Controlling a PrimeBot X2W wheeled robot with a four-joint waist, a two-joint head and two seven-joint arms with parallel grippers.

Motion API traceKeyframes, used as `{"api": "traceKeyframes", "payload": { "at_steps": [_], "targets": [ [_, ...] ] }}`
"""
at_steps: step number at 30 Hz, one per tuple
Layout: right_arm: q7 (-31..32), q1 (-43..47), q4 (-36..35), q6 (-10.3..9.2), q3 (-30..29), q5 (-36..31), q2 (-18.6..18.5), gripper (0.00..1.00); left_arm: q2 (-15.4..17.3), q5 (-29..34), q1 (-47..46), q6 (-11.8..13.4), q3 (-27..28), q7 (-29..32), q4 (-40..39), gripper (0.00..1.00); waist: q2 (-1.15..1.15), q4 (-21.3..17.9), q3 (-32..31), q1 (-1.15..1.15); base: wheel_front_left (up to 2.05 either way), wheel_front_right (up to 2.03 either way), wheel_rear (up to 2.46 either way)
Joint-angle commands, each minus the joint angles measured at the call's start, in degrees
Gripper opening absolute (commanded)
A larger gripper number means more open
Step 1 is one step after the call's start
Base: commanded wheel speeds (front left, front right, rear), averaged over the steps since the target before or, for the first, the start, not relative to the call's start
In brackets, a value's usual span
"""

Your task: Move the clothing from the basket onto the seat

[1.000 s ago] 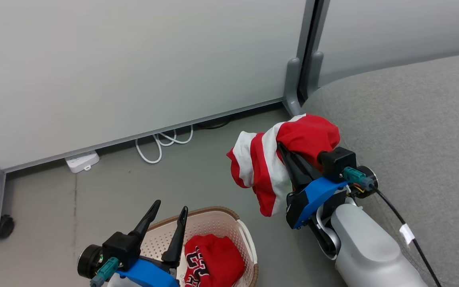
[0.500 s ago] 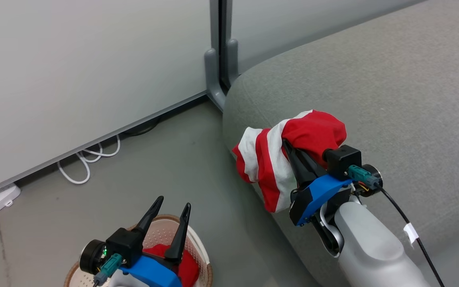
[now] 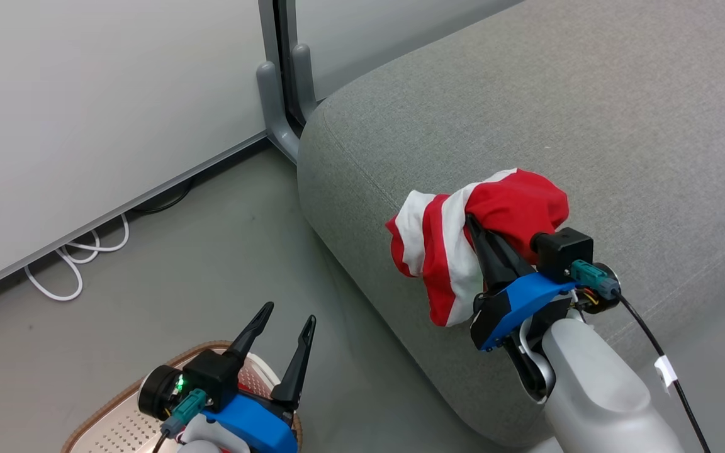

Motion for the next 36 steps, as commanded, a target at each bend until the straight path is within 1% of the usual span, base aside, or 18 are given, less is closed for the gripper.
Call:
{"api": "traceKeyframes", "payload": {
  "at_steps": [1,8,10,14,16,18,21,23,26,27,28,31,34,36],
  "targets": [
    [0.0,0.5,-0.5,-0.02,-0.2,-0.3,0.0,0.0,0.7,-0.4,-0.6,-0.2,-0.3,-0.2,0.2,1.0,0.0,0.0,0.1,0.0,0.0,0.0,0.0],
    [0.0,0.9,-1.0,-0.02,-0.3,0.7,0.0,0.0,1.4,-0.9,-0.8,-0.2,-0.7,-0.2,0.4,1.0,0.0,0.1,0.6,0.0,0.0,0.0,0.0],
    [0.0,0.4,-0.1,-0.02,-0.3,1.8,0.0,0.0,1.7,-0.9,-0.6,-0.2,-0.3,-0.2,0.2,1.0,0.0,0.1,1.1,0.0,0.0,0.0,0.0],
    [0.2,-3.8,2.5,-0.02,-1.2,3.0,0.0,0.0,2.3,-0.1,-0.7,-0.2,0.5,-0.2,-0.6,1.0,0.0,0.0,2.9,0.0,0.0,0.0,0.0],
    [0.2,-6.9,4.4,-0.02,-3.1,2.8,0.0,0.0,2.7,0.4,-1.2,-0.2,0.7,-0.2,-1.2,1.0,0.0,0.2,4.5,0.0,0.0,0.0,0.0],
    [0.3,-10.7,6.6,-0.02,-6.8,2.4,0.0,0.0,3.2,1.0,-2.3,-0.2,0.2,-0.2,-1.9,1.0,0.0,1.2,6.9,0.0,0.0,0.0,0.0],
    [0.2,-17.6,9.5,-0.02,-16.7,-0.4,-1.0,0.0,4.3,1.7,-5.0,-0.2,-1.4,-0.2,-2.8,1.0,0.0,3.6,11.7,0.0,0.0,0.0,0.0],
    [0.1,-21.2,10.5,-0.02,-22.7,-2.6,-3.3,0.0,5.0,2.1,-7.2,-0.2,-2.6,-0.2,-3.6,1.0,0.0,5.5,14.9,0.0,0.0,0.0,0.0],
    [0.1,-25.6,10.7,-0.01,-30.0,-5.8,-7.2,0.0,6.1,2.3,-10.2,-0.2,-3.8,-0.2,-5.1,1.0,0.0,8.0,19.8,0.0,0.0,0.0,0.0],
    [0.1,-26.9,10.3,-0.02,-32.4,-7.4,-9.3,0.0,6.6,2.4,-11.2,-0.2,-4.1,-0.2,-5.8,1.0,0.0,8.7,21.5,0.0,0.0,0.0,0.0],
    [0.0,-27.8,10.1,-0.03,-34.9,-8.7,-10.9,0.0,7.0,2.6,-12.0,-0.2,-4.4,-0.2,-6.5,1.0,0.0,9.3,23.2,0.0,0.0,0.0,0.0],
    [0.0,-29.6,9.6,-0.01,-41.0,-12.4,-13.5,0.0,8.5,3.0,-14.3,-0.2,-5.3,-0.2,-8.5,1.0,0.0,11.0,27.7,0.0,0.0,0.0,0.0],
    [0.0,-30.4,8.5,-0.02,-46.0,-14.8,-14.3,0.0,9.8,3.3,-16.0,-0.2,-5.9,-0.1,-10.1,1.0,0.0,12.2,31.0,0.0,0.0,0.0,0.0],
    [0.0,-29.9,8.1,-0.02,-48.5,-16.1,-14.0,0.0,10.4,3.3,-16.8,-0.2,-5.8,-0.1,-11.0,1.0,0.0,12.8,32.6,0.0,0.0,0.0,0.0]
  ]
}}
